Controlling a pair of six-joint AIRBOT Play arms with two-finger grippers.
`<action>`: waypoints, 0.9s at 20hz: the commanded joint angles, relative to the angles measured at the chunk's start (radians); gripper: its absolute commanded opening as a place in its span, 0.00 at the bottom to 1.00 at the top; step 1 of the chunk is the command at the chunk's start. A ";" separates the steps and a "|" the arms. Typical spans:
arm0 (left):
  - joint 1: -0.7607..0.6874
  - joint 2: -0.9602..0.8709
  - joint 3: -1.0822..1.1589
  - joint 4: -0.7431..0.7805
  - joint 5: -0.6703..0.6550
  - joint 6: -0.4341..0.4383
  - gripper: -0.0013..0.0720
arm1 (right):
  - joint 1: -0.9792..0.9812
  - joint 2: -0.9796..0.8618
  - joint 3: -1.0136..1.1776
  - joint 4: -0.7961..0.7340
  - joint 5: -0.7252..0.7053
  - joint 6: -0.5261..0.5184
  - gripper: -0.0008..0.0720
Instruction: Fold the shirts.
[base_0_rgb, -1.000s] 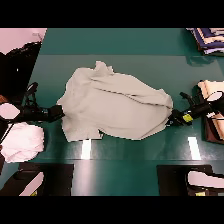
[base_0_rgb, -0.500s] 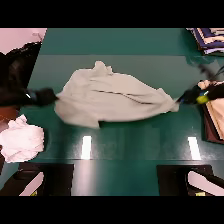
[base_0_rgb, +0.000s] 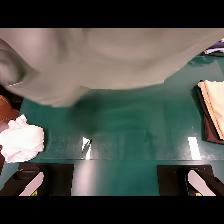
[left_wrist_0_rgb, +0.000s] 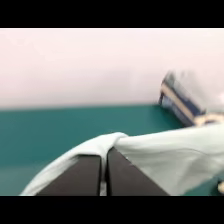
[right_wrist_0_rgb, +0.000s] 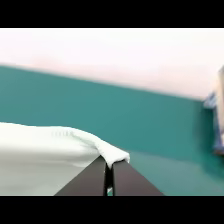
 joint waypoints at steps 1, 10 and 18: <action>0.000 0.000 0.240 0.001 0.036 -0.018 0.05 | -0.146 0.073 0.124 -0.003 0.007 0.022 0.04; 0.000 -0.052 -0.119 -0.032 -0.054 -0.037 0.05 | -0.195 -0.019 -0.010 -0.002 0.211 0.070 0.03; 0.000 -0.583 -0.412 -0.055 -0.130 0.035 0.05 | 0.082 -0.515 -0.283 -0.211 0.278 0.124 0.04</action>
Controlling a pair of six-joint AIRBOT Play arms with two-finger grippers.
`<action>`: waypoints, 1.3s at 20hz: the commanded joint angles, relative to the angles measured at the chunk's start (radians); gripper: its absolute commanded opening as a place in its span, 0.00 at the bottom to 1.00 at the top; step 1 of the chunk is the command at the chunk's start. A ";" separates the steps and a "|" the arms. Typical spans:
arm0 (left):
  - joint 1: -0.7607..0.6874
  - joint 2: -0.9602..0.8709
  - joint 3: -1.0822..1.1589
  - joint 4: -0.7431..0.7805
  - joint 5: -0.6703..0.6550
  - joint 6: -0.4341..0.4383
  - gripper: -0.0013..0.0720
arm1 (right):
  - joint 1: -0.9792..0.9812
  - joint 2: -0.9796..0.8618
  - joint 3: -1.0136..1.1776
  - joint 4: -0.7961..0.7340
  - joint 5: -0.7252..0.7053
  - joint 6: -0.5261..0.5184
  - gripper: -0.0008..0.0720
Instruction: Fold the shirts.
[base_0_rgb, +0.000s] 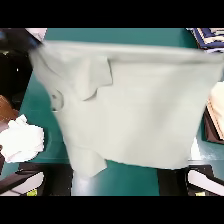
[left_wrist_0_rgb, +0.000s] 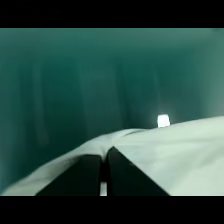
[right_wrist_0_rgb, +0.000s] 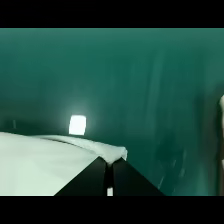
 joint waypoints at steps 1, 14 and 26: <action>0.001 -0.254 -0.061 -0.042 0.058 0.043 0.05 | 0.078 -0.233 -0.064 -0.064 -0.019 0.018 0.04; 0.095 -0.461 -0.055 -0.219 0.238 0.282 0.05 | 0.118 -0.517 0.262 -0.060 -0.038 0.024 0.03; 0.072 -0.462 -0.194 0.010 0.181 0.277 0.05 | 0.234 -0.395 -0.225 -0.057 -0.290 0.024 0.04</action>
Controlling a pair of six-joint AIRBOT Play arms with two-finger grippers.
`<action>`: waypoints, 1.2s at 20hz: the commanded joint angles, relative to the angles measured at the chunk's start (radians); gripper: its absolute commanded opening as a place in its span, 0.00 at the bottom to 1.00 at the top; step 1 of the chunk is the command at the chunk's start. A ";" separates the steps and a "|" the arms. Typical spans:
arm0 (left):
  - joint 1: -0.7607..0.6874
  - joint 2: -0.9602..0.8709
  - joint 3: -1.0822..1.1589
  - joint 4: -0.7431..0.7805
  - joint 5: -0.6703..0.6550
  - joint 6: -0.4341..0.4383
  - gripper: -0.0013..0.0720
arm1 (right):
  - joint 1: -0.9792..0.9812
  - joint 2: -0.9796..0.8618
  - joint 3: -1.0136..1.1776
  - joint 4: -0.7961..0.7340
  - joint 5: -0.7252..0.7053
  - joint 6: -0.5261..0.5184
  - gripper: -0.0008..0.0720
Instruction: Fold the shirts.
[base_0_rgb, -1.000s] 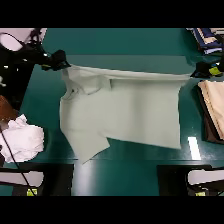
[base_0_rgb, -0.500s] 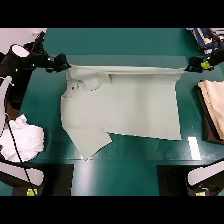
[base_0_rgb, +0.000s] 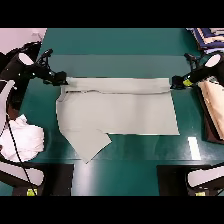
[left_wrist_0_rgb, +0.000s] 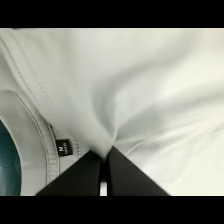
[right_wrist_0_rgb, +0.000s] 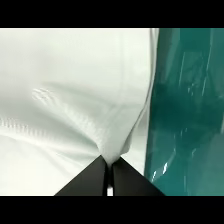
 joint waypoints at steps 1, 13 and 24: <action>-0.003 0.000 -0.040 0.034 -0.013 -0.005 0.06 | 0.018 0.015 -0.068 0.005 -0.037 0.000 0.04; 0.043 0.389 -0.446 0.125 -0.145 -0.195 0.69 | -0.113 0.283 -0.068 0.004 0.194 0.005 0.60; 0.043 0.846 -1.042 -0.003 -0.145 -0.269 0.69 | -0.097 0.338 -0.068 0.005 0.221 0.005 0.60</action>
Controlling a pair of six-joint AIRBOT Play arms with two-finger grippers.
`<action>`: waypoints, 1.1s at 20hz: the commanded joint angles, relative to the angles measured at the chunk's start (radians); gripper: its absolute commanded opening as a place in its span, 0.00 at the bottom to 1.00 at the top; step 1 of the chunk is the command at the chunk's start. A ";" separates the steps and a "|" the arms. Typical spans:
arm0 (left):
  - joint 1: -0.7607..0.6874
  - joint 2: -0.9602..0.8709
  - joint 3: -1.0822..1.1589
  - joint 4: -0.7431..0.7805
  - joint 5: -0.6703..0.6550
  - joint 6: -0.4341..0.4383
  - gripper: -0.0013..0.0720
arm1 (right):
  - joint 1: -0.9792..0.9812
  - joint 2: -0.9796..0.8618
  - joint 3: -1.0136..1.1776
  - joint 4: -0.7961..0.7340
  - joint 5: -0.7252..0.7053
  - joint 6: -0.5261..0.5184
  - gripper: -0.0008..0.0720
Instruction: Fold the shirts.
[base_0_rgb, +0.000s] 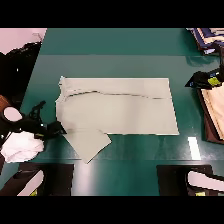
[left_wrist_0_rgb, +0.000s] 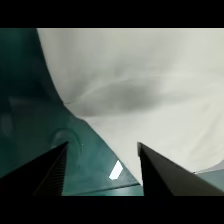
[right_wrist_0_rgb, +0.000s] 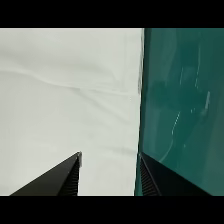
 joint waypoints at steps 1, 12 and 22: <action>0.000 0.046 -0.106 -0.058 0.033 -0.009 0.69 | 0.003 0.005 0.000 0.000 0.037 0.000 0.60; 0.000 0.046 -0.243 -0.284 0.269 0.080 0.45 | 0.000 0.006 -0.002 0.000 0.125 0.000 0.60; 0.000 0.046 -0.240 -0.346 0.157 0.203 0.05 | -0.330 0.189 -0.591 0.002 0.051 -0.002 0.61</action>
